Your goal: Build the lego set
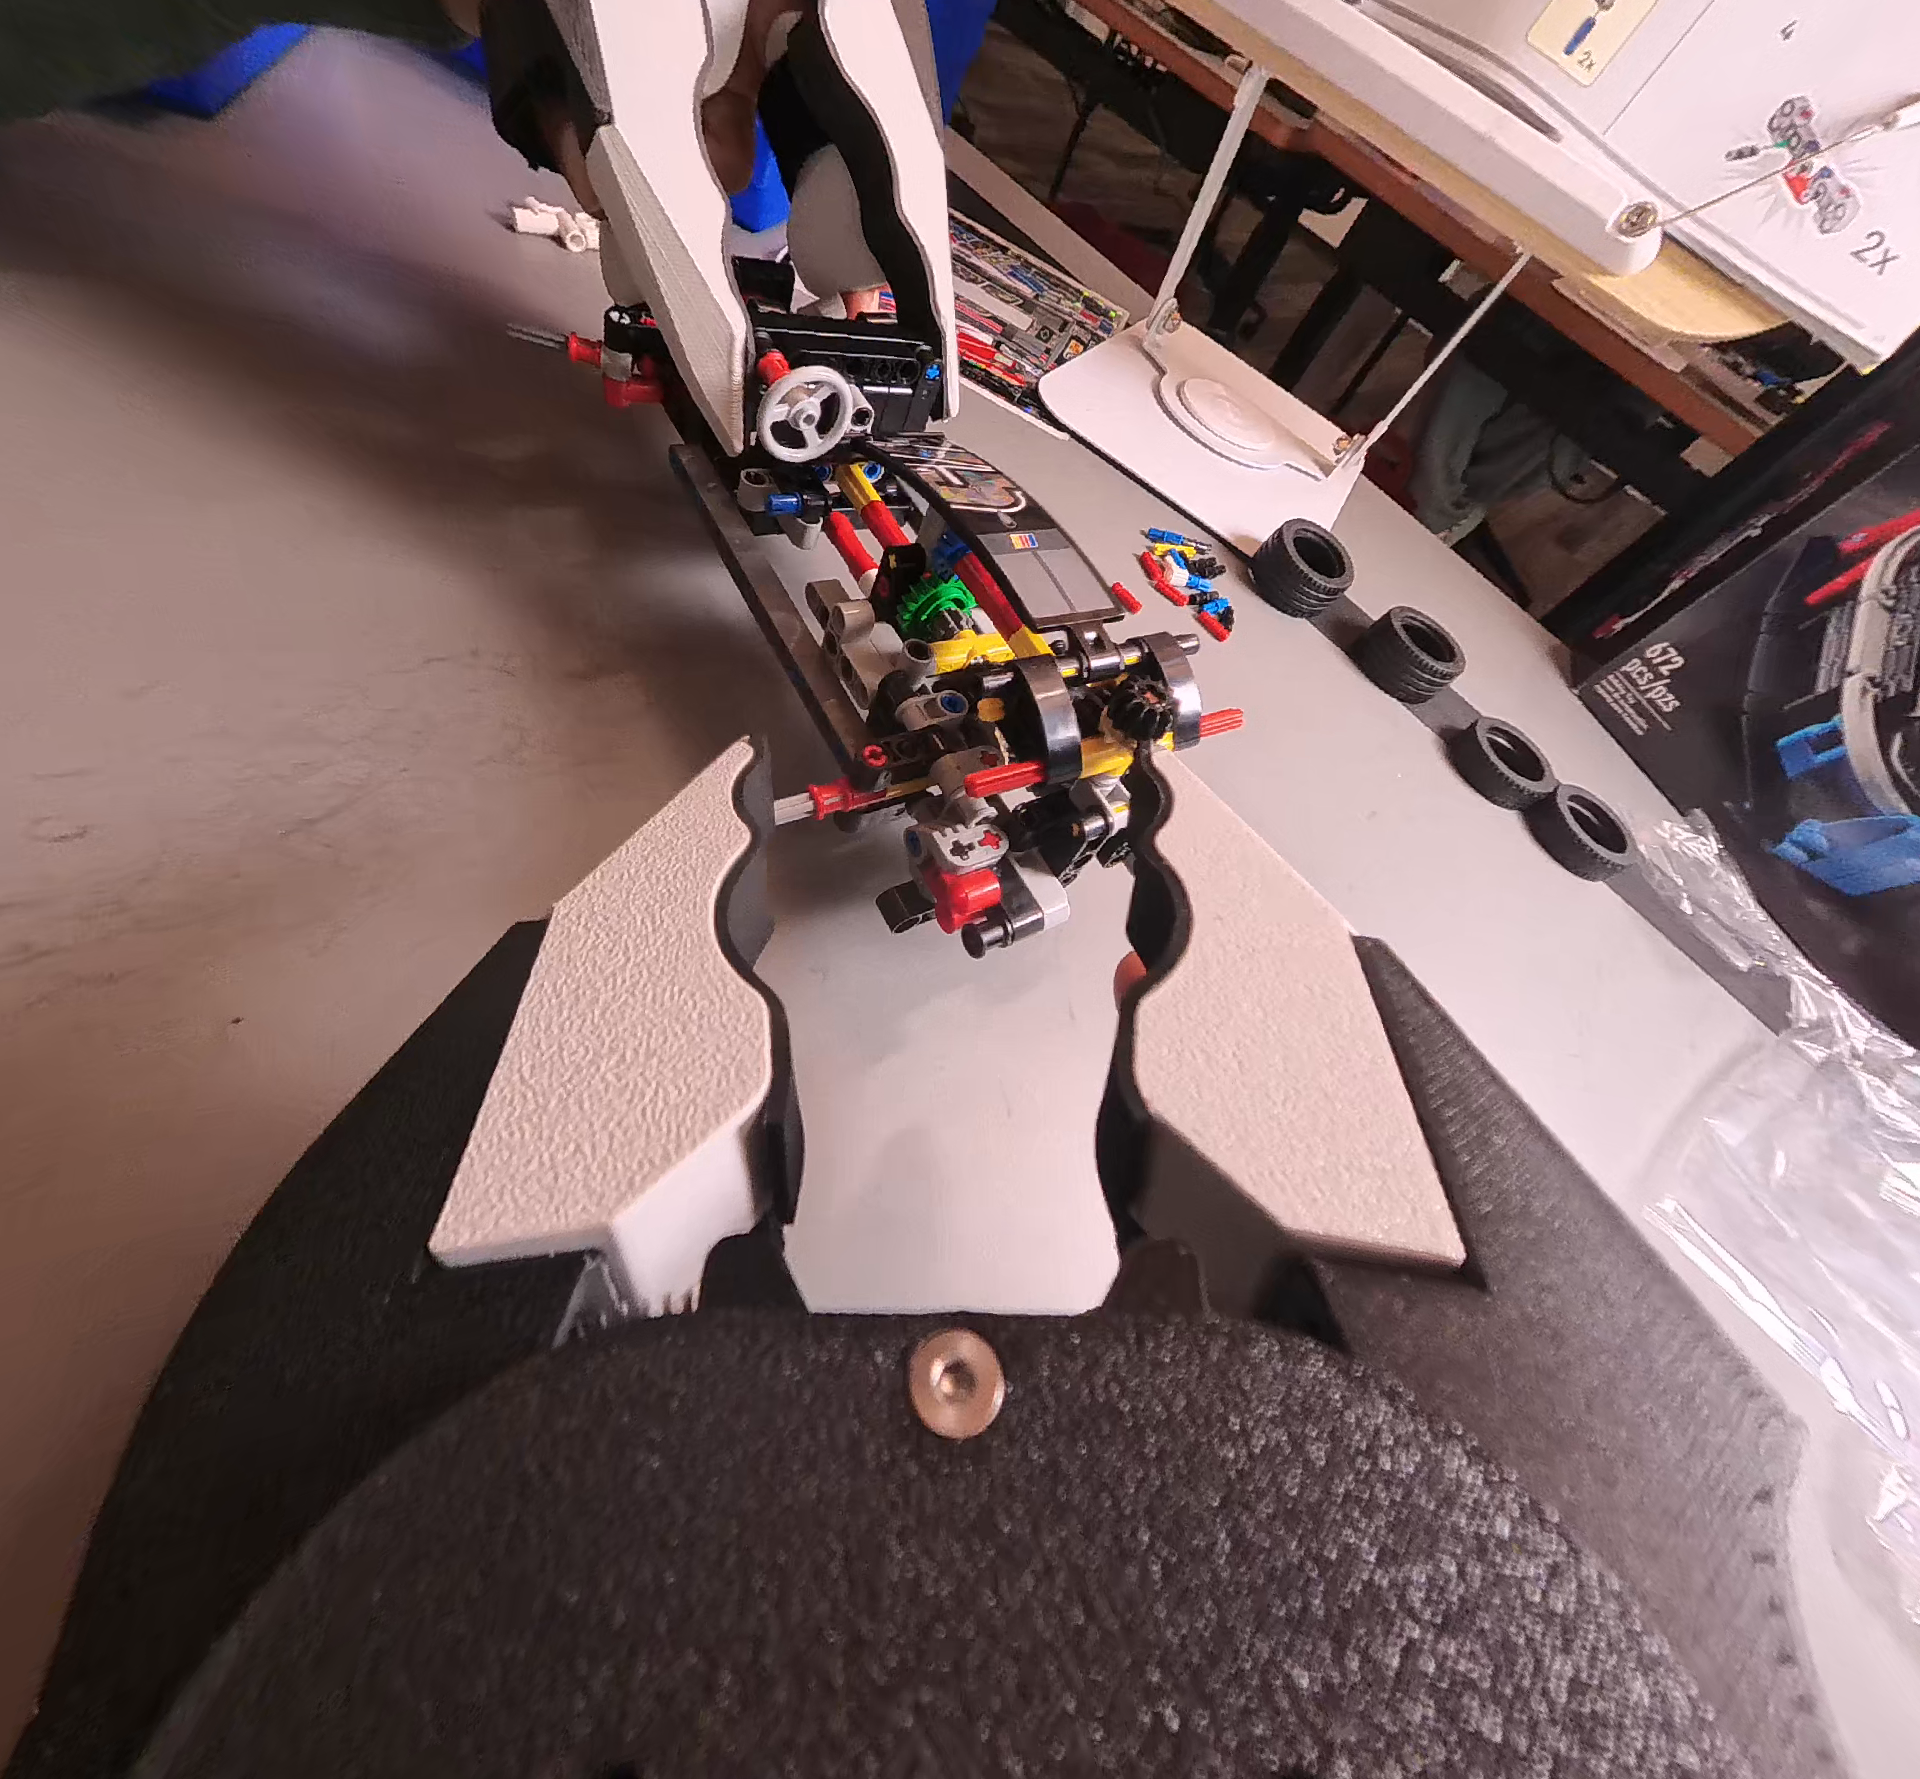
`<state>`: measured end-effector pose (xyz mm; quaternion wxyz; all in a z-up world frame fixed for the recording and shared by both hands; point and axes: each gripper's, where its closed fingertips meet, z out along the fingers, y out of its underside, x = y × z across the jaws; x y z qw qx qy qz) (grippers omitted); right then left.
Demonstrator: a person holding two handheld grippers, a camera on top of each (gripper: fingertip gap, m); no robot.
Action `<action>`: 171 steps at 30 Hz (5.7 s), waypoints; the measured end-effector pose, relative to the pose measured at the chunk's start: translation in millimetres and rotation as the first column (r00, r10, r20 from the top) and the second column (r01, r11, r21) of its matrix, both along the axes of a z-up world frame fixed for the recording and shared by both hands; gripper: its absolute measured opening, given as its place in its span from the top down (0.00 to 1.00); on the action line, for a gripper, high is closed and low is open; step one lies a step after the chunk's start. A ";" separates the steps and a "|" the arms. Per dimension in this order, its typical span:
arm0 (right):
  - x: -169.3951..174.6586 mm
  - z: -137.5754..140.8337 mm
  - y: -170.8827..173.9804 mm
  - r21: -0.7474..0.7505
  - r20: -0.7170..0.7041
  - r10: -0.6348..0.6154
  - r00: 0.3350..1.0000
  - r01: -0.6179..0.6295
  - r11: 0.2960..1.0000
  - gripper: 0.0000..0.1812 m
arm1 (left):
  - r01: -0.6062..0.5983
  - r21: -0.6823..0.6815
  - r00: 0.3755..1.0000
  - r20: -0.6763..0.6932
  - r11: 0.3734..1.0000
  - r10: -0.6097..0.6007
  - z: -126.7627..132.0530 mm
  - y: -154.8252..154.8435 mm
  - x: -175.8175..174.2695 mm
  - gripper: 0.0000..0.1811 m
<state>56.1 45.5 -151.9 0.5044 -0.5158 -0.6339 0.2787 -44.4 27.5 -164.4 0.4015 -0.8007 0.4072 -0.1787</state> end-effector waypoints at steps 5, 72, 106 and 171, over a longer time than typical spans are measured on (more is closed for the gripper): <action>0.9 -1.4 -2.9 0.037 0.003 0.007 1.000 -0.007 0.999 0.64 | 0.005 -0.006 1.000 0.013 1.000 -0.005 -1.0 -1.9 0.5 0.66; -0.8 11.1 6.5 -0.103 -0.085 -0.004 0.996 -0.005 0.995 0.64 | -0.015 -0.024 0.998 0.064 1.000 0.016 1.0 1.0 2.9 0.66; -56.0 -29.4 -3.4 -0.094 0.481 0.369 0.796 -0.372 0.924 0.87 | 0.053 -0.014 0.998 -0.042 0.999 -0.053 -32.1 -7.0 1.7 0.65; 1.0 -13.6 27.0 -0.294 0.114 0.317 0.942 -0.272 0.916 0.79 | -0.014 -0.007 1.000 -0.012 1.000 0.014 -32.0 -2.5 -16.5 0.65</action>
